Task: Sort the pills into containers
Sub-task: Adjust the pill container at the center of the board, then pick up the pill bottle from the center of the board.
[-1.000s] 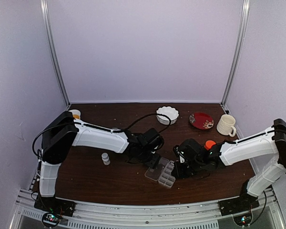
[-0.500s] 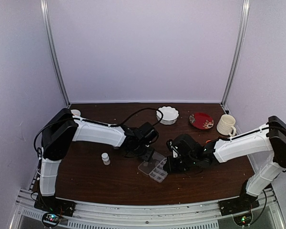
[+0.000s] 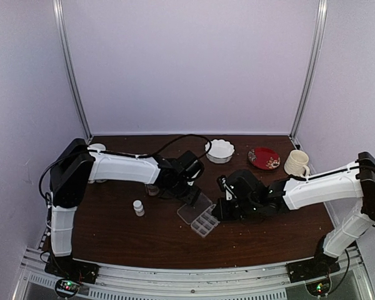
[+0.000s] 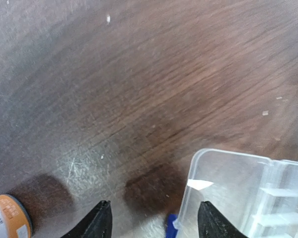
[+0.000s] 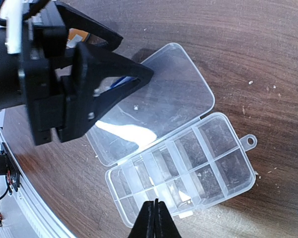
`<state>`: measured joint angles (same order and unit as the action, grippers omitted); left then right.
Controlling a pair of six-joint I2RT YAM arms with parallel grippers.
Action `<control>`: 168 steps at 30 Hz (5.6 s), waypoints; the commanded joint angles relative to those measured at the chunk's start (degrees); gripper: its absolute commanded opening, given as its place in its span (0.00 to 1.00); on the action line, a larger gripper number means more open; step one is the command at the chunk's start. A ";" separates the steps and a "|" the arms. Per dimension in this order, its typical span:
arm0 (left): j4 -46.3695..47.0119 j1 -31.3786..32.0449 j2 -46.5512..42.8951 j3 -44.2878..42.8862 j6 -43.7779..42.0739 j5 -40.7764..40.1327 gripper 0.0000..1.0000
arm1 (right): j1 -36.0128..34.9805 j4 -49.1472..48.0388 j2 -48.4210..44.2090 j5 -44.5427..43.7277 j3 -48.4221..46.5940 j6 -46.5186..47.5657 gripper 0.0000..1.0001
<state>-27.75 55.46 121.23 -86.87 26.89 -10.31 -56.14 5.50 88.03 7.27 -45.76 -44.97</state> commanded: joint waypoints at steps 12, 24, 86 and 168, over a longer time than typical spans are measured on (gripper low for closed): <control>-2.04 0.41 -17.30 7.91 2.46 -3.01 0.66 | -0.20 4.19 -11.47 -5.47 1.81 3.37 0.04; -7.24 0.61 -38.87 26.55 11.49 -16.78 0.98 | -0.29 11.28 -24.74 -11.80 2.57 7.28 0.09; -13.61 -10.80 -31.78 14.74 6.80 -6.32 0.97 | -0.20 18.51 -32.52 -17.20 0.54 4.71 0.69; -19.39 -15.82 -21.75 0.22 0.18 4.44 0.51 | 0.61 12.55 -29.65 -11.23 -3.11 13.57 1.00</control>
<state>-47.35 40.10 105.69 -86.35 28.95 -9.98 -55.83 21.28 57.98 -6.63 -48.51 -33.12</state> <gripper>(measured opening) 0.552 0.996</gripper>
